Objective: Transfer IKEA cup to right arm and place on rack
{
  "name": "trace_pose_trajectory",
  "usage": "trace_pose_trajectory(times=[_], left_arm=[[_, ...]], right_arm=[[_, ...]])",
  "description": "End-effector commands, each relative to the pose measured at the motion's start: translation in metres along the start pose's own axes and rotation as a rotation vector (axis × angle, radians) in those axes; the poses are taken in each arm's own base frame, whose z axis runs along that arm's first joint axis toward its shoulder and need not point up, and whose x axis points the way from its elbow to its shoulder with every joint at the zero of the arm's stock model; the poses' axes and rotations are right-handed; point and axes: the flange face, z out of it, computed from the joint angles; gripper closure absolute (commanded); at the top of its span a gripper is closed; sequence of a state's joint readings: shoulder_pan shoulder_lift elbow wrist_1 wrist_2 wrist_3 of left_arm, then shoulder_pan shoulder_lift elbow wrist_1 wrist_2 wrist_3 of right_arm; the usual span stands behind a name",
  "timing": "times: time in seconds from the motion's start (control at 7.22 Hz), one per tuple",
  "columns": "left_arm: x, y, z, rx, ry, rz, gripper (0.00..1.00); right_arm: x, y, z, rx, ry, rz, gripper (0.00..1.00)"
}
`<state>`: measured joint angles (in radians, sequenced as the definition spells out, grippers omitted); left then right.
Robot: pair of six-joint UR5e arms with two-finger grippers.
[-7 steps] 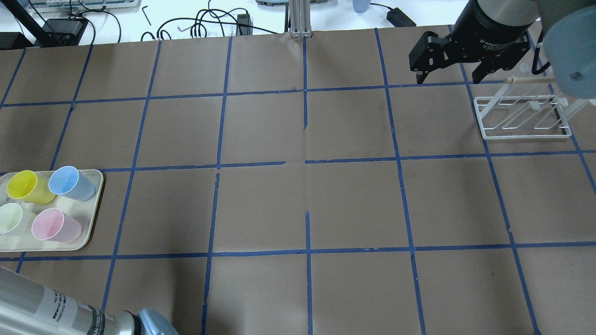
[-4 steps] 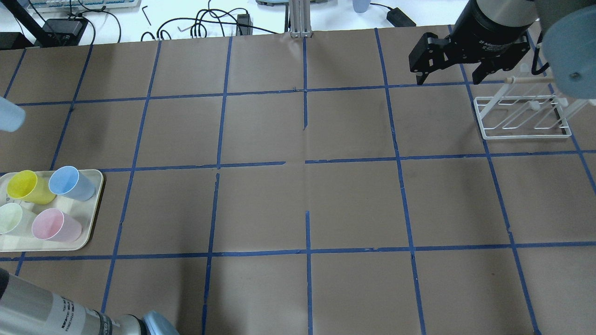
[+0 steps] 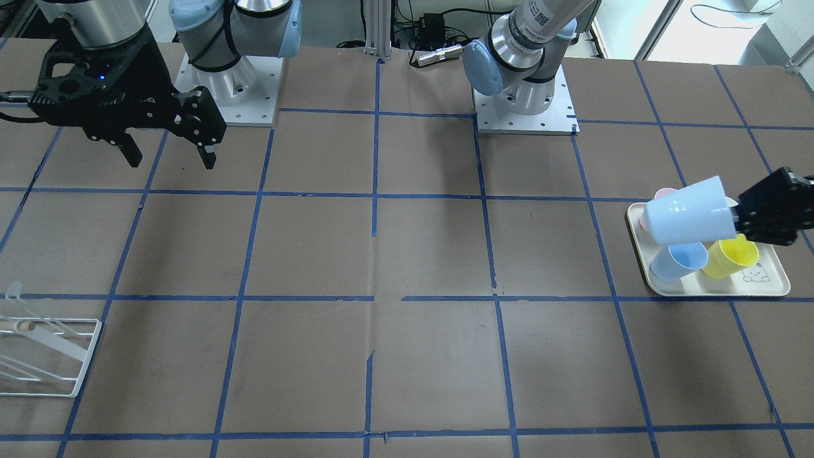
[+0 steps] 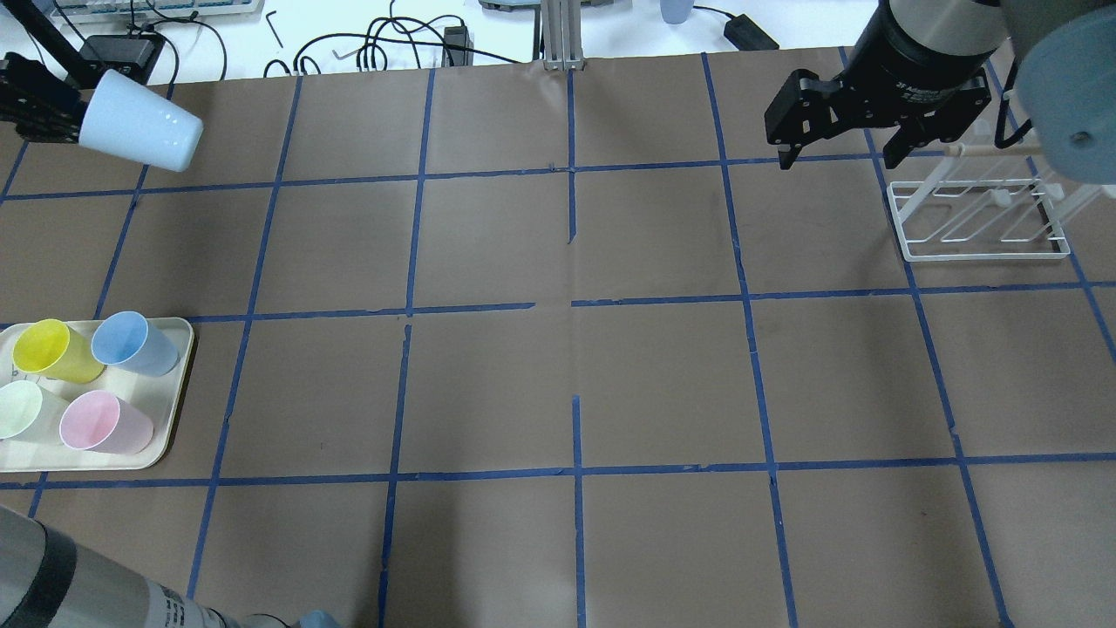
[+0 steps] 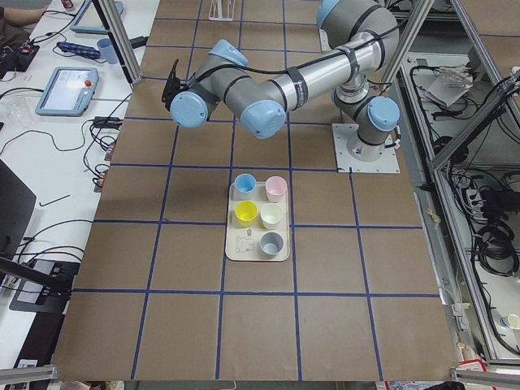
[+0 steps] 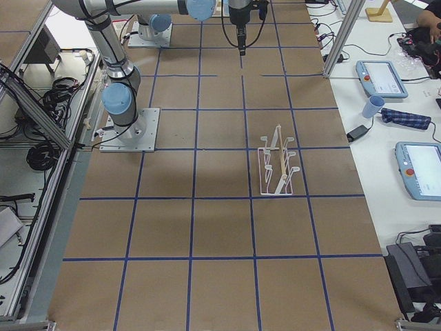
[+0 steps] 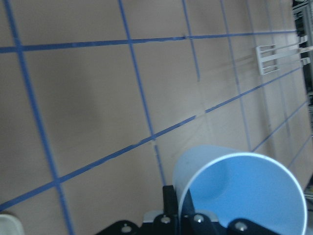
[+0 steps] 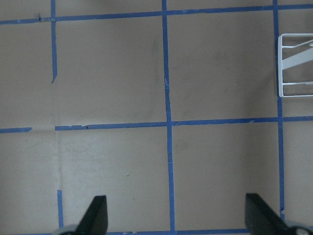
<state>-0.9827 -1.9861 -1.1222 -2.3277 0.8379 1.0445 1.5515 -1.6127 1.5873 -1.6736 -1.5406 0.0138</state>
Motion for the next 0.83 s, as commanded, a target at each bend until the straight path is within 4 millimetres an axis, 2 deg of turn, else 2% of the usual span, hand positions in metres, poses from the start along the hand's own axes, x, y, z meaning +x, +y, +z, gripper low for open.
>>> trace_pose_trajectory(times=[0.0, 0.14, 0.28, 0.42, 0.55, 0.69], left_arm=[[0.039, 0.0, 0.093, 0.036, 0.247, -0.131, 1.0], [0.041, 0.017, 0.124, 0.062, 0.336, -0.21, 1.0], [0.051, 0.029, 0.157, 0.047, 0.37, -0.232, 1.0], [0.074, 0.028, 0.187, 0.05, 0.402, -0.225, 1.0], [0.105, 0.03, 0.216, 0.034, 0.424, -0.204, 1.0], [0.129, 0.035, 0.227, 0.013, 0.421, -0.174, 1.0]], right_arm=[[0.001, 0.006, 0.004, -0.063, -0.003, 0.004, 0.0], [-0.001, 0.01, 0.009, -0.115, -0.032, 0.001, 0.0], [-0.002, 0.007, 0.011, -0.123, -0.17, 0.026, 0.0], [0.02, 0.0, 0.013, -0.126, -0.256, 0.081, 0.0], [0.048, -0.004, 0.017, -0.145, -0.353, 0.068, 0.0], [0.076, -0.002, 0.02, -0.179, -0.432, 0.097, 0.0]])
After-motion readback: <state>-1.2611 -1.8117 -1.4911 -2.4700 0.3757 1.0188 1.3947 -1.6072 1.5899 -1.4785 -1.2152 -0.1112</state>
